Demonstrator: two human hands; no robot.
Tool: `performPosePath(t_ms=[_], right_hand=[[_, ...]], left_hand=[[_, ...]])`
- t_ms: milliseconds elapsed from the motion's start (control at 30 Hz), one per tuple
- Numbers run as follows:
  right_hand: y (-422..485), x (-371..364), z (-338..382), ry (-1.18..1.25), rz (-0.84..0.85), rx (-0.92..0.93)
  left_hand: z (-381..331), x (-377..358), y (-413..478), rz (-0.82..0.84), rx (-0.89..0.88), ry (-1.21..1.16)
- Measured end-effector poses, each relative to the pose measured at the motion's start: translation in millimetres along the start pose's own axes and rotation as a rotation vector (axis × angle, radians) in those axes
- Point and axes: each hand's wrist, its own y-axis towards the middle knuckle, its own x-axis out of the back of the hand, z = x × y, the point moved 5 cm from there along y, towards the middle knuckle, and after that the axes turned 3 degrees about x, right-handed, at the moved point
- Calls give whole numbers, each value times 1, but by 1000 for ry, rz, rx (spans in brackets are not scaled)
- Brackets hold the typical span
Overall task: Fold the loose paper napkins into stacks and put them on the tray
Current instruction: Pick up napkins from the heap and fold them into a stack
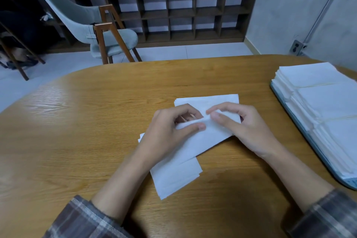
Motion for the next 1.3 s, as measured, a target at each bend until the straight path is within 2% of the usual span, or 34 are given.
performPosePath(t_ms=[167,333,467,633,867,967,1033,1100,1167,1233,1300], right_hand=[[0,1,0,52,-26,-16],[0,10,1,136,-161,-68],[1,6,3,196,-113,-82],[-1,-3,4,182,-66,-79],[0,-3,3,189,-59,-46],[0,-1,5,178,-83,-5],[1,1,5,263,-99,14],[2,6,6,427,-117,7],[2,7,6,536,-121,-9],[2,7,5,529,-120,-12],[2,6,3,445,-124,-11]], left_hand=[[-7,6,0,-82,-35,8],[4,23,6,-142,87,-146],[1,21,4,-171,147,-293],[2,17,4,-165,160,-332],[1,17,2,-175,168,-315],[6,17,2,-250,137,-202],[7,17,3,-290,145,-132],[6,15,2,-246,220,-207],[3,10,1,-110,286,-365],[-1,5,0,13,309,-480],[-4,4,-1,35,288,-507]])
